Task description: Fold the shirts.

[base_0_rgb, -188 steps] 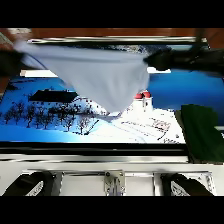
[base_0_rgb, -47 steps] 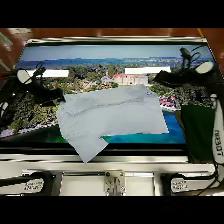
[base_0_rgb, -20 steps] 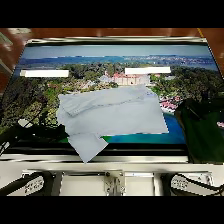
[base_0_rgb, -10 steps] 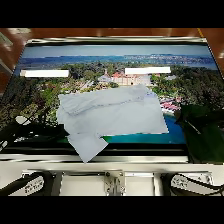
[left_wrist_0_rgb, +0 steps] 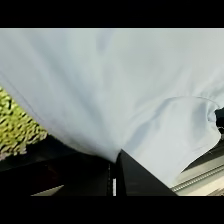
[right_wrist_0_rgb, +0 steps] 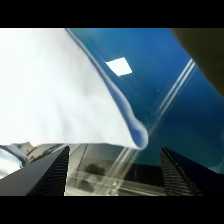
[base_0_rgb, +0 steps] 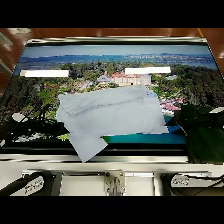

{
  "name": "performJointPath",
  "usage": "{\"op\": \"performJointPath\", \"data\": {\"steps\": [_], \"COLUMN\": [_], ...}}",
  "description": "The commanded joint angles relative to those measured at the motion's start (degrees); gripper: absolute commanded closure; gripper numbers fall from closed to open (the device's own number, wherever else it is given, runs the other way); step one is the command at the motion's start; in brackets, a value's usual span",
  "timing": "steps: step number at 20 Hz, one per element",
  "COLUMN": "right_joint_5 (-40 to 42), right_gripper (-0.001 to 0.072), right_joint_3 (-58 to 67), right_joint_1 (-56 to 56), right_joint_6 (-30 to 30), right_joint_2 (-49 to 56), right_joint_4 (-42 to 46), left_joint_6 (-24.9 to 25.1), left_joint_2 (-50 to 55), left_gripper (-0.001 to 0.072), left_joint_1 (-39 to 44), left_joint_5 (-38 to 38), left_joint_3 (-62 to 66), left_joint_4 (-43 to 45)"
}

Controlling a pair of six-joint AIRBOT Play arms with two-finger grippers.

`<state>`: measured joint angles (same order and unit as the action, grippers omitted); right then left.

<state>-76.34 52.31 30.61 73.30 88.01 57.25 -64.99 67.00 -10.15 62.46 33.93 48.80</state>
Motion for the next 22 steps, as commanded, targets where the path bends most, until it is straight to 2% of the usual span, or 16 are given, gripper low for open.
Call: {"op": "performJointPath", "data": {"steps": [1,3,4,6,8,10,13,15,18,20,22], "right_joint_5": [4.0,6.4,7.5,8.1,4.1,1.4,2.0,6.9,21.3,27.1,28.8], "right_gripper": [0.0040,0.0042,0.0145,0.0646,0.0649,0.0650,0.0649,0.0649,0.0649,0.0649,0.0649], "right_joint_3": [-0.2,-0.2,-0.2,0.3,2.8,8.0,20.9,31.2,42.2,45.3,46.1], "right_joint_1": [-4.2,-7.3,-8.6,-10.8,-12.2,-13.1,-13.1,-13.1,-13.1,-13.0,-13.0], "right_joint_6": [0.4,1.7,1.7,1.2,-4.7,-6.1,-8.8,-9.7,-10.2,-10.2,-9.8], "right_joint_2": [2.3,3.1,3.1,3.1,2.0,-1.9,-13.1,-22.4,-36.9,-45.0,-51.6], "right_joint_4": [-1.4,-1.3,-1.4,-2.2,-3.1,-2.5,-3.2,-3.1,-0.6,1.9,4.1], "left_joint_6": [1.5,1.5,1.5,1.5,1.5,1.3,-1.0,-0.2,-0.6,-1.8,-1.8], "left_joint_2": [-0.3,-0.4,-0.4,-0.4,-0.5,-1.6,-7.5,-12.0,-18.6,-23.3,-27.8], "left_gripper": [0.0669,0.0669,0.0669,0.0670,0.0670,0.0672,0.0672,0.0670,0.0670,0.0670,0.0671], "left_joint_1": [-0.1,-0.1,-0.1,-0.1,-0.1,-0.1,-0.1,-0.1,-0.1,-0.1,-0.1], "left_joint_5": [0.2,0.2,0.2,0.6,3.7,7.4,7.5,4.9,-3.7,-11.1,-14.6], "left_joint_3": [1.1,2.3,3.1,5.4,9.7,17.1,34.2,48.2,67.2,74.1,75.7], "left_joint_4": [-2.8,-3.0,-3.0,-3.0,-2.8,-2.2,1.0,1.3,1.3,1.4,1.4]}}
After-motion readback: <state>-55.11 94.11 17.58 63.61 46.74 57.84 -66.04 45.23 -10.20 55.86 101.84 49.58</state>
